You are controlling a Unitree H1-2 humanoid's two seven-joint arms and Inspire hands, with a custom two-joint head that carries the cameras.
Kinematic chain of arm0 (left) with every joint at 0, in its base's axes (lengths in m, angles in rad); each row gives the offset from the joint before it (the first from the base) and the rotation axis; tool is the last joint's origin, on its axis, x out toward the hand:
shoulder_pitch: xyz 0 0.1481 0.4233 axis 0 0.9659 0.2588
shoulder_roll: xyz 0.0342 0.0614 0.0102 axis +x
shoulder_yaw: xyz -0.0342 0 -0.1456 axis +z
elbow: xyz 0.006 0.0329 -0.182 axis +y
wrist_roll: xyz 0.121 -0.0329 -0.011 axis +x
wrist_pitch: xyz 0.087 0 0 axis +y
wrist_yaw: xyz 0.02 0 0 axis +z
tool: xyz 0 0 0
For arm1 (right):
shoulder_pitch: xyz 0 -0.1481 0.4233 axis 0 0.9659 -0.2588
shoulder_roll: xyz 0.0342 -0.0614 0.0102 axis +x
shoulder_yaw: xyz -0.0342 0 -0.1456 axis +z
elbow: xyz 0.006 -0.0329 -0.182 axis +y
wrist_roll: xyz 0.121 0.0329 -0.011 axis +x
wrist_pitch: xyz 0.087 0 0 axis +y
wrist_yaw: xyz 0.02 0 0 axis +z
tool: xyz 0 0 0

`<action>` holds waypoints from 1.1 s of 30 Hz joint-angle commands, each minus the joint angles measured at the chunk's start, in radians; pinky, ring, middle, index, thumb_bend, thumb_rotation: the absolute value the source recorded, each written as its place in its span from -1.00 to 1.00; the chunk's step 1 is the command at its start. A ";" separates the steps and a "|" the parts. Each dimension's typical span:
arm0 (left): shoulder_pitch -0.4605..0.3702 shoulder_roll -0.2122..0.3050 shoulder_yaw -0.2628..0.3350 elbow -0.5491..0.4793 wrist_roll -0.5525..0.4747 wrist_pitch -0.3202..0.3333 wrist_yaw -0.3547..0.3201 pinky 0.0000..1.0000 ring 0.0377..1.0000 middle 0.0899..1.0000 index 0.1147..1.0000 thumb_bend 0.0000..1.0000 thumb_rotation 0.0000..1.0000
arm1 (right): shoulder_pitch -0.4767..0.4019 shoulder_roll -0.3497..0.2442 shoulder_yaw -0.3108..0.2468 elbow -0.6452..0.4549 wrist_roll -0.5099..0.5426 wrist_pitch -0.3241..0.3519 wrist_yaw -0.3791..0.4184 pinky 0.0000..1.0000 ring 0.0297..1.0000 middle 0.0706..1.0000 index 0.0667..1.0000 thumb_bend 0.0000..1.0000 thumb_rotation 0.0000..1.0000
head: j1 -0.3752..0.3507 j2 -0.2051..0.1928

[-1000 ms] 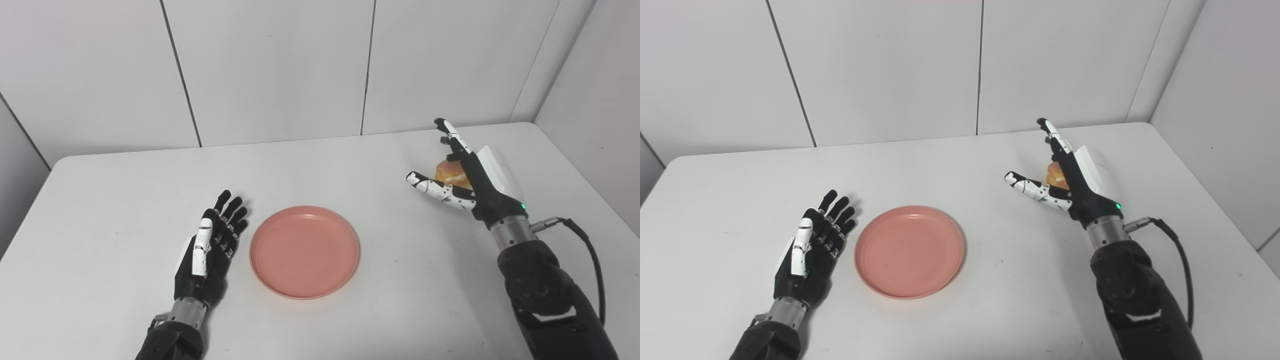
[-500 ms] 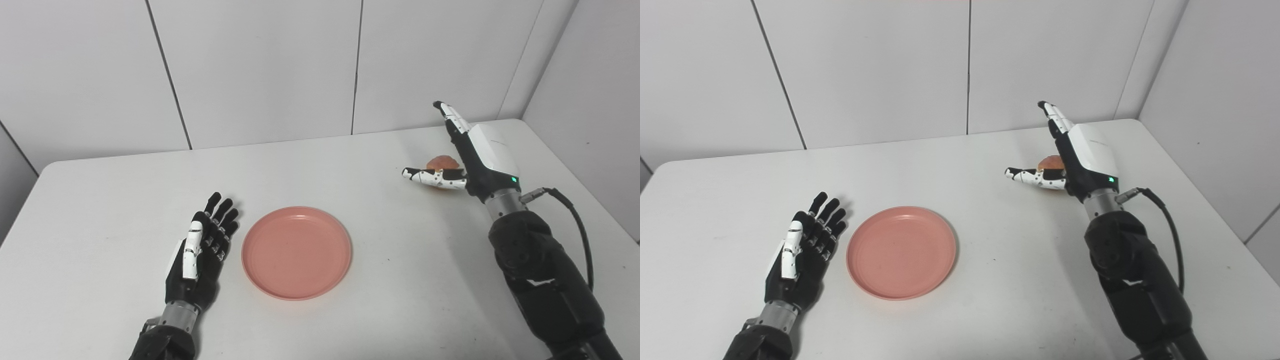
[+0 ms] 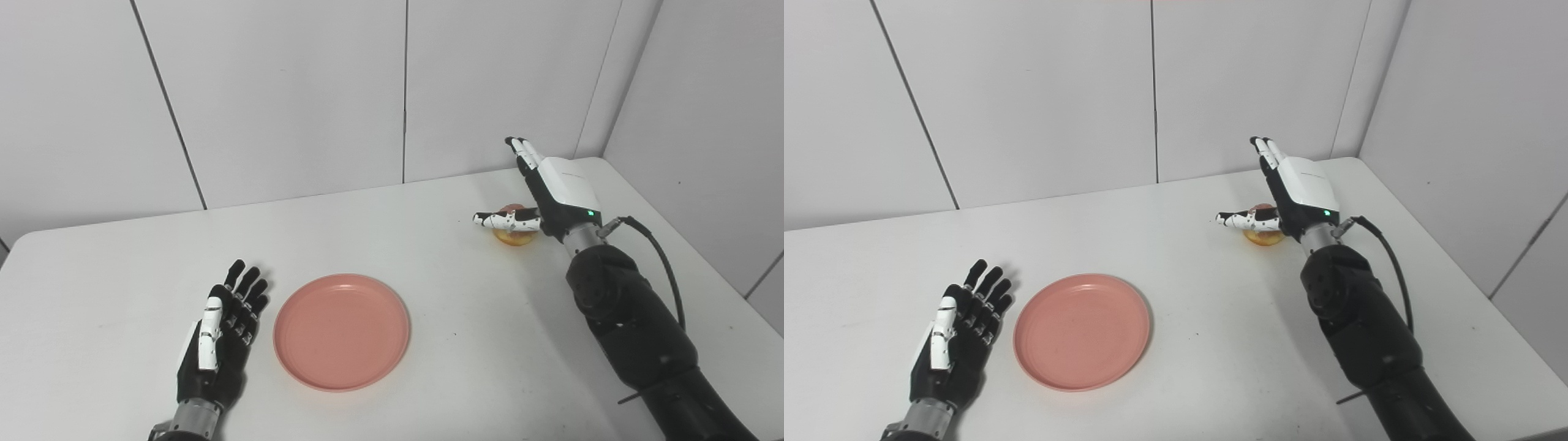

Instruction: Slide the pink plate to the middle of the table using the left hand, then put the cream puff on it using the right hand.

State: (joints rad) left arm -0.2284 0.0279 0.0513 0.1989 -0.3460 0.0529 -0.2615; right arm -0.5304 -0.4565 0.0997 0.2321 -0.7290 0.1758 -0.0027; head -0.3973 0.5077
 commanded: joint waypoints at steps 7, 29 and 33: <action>0.072 0.015 0.001 0.087 0.014 0.061 0.011 0.98 0.92 0.92 0.91 -0.26 1.00 | -0.084 -0.041 0.010 0.065 0.000 0.020 -0.008 0.61 0.88 0.99 0.94 0.81 0.14 | 0.001 0.011; 0.077 0.014 0.002 0.067 0.004 0.080 0.016 0.99 0.92 0.92 0.91 -0.27 1.00 | -0.136 -0.041 0.049 0.268 0.059 0.008 0.000 0.63 0.87 1.00 0.97 0.89 0.14 | -0.003 0.027; 0.081 0.012 -0.001 0.052 0.008 0.092 0.022 1.00 0.93 0.92 0.91 -0.26 1.00 | -0.145 -0.045 0.062 0.290 0.065 0.014 0.010 0.62 0.86 1.00 0.96 0.91 0.16 | -0.001 0.030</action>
State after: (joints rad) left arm -0.2266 0.0296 0.0521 0.1921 -0.3529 0.0573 -0.2628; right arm -0.6175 -0.4708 0.1679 0.5308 -0.6723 0.1845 0.0155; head -0.3989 0.5369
